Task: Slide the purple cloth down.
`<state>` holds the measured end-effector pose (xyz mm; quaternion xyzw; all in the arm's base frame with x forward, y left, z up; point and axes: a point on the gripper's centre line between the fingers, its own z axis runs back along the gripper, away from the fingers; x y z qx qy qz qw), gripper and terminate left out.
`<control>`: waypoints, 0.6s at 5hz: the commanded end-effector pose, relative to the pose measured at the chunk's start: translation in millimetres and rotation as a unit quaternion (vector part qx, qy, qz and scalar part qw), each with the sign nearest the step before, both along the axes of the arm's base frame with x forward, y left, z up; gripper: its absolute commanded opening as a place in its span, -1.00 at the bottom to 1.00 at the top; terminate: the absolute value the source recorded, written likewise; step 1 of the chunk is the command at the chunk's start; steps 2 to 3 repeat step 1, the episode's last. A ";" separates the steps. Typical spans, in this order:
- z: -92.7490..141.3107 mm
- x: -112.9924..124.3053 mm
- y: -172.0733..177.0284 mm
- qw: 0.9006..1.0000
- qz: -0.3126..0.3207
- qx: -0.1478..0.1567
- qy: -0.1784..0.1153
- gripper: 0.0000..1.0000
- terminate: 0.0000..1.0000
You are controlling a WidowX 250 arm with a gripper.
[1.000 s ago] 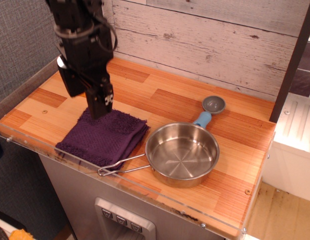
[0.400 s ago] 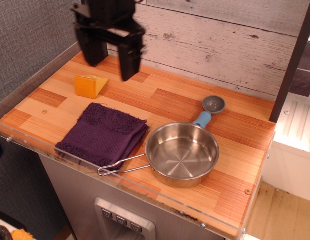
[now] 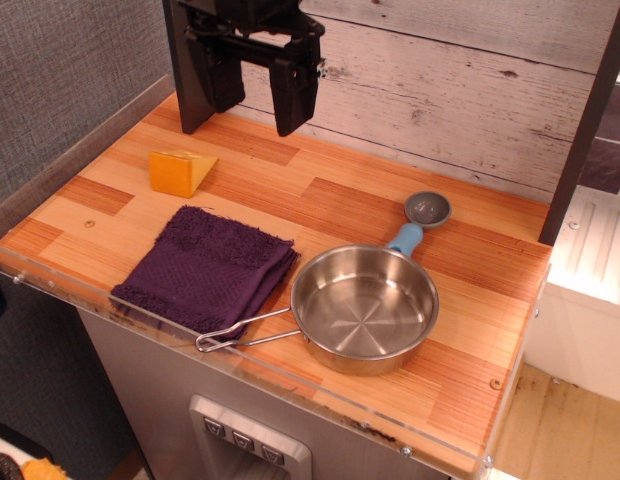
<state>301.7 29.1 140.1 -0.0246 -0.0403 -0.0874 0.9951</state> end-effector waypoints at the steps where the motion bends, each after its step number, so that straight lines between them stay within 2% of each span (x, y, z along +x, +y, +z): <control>1: 11.6 4.2 -0.1 1.000 -0.004 0.002 -0.018 1.00 1.00; 3: 11.6 4.2 -0.1 1.000 -0.004 0.002 -0.018 1.00 1.00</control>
